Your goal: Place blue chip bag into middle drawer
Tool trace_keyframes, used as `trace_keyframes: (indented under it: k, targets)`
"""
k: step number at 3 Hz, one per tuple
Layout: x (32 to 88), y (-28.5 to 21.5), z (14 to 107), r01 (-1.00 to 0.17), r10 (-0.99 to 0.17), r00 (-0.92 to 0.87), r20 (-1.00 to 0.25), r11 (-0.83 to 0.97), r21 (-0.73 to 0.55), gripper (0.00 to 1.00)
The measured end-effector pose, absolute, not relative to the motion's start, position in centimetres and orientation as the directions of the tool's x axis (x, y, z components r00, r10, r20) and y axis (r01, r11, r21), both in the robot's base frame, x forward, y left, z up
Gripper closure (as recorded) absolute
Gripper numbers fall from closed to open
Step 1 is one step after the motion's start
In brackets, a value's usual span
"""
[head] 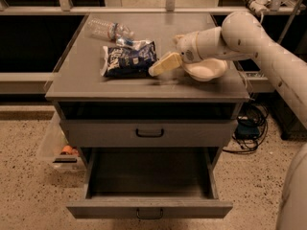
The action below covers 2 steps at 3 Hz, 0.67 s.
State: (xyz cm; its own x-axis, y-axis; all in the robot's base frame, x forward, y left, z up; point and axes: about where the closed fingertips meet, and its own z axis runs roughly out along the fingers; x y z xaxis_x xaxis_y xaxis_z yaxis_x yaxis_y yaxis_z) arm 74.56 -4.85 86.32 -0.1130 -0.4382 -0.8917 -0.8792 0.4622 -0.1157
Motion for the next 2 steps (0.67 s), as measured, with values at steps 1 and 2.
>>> trace_keyframes:
  k: [1, 2]
  targets:
    - [74.78, -4.54, 86.10, -0.873, -0.434, -0.126, -0.892, 0.476, -0.108, 0.18]
    - [74.78, -4.53, 86.09, -0.873, -0.434, -0.127, -0.892, 0.477, -0.108, 0.49]
